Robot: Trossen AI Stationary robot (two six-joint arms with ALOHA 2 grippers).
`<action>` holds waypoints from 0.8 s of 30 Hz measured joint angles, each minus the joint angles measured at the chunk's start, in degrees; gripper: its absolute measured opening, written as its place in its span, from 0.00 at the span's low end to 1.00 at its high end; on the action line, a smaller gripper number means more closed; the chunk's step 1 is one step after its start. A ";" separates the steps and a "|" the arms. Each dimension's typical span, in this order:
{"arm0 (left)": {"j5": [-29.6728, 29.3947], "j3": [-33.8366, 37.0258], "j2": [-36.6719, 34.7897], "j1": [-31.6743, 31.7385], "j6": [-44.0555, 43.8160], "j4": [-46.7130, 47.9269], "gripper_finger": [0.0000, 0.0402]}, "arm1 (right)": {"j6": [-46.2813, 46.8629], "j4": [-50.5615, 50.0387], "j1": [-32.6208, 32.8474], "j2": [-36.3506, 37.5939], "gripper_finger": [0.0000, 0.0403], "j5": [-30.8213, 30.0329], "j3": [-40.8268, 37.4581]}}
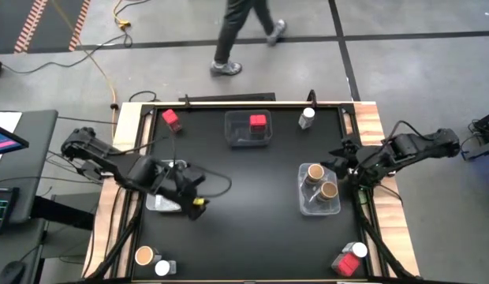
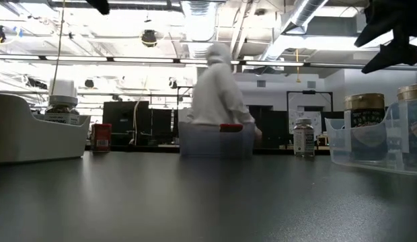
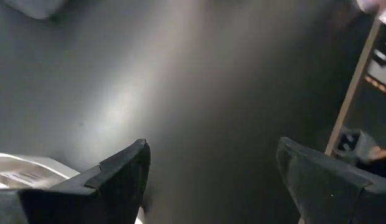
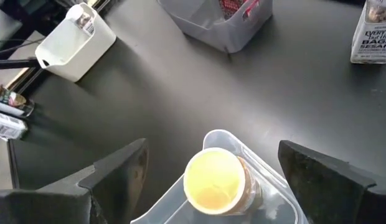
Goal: Sort spices by type
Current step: Put the bottom white seasoning bottle into the white bin
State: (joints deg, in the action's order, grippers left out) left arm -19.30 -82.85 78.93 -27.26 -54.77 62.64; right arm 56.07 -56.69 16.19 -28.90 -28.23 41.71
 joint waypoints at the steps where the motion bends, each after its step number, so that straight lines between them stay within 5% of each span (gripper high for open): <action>1: 0.00 -0.02 0.36 -1.15 -0.80 -0.02 0.83 | 0.03 -0.01 0.00 -0.02 0.95 0.00 0.00; 11: 6.73 -0.20 8.20 -13.92 -8.20 0.23 0.83 | 2.75 -0.19 0.00 -0.01 0.95 0.00 0.00; 24: 8.59 -13.31 20.66 -27.00 -10.73 12.56 0.83 | 4.55 -0.26 0.00 -0.01 0.95 -0.04 0.02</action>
State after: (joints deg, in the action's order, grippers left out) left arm -10.71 -96.16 99.60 -54.26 -65.50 75.20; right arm 60.62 -56.95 16.19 -28.91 -28.27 41.74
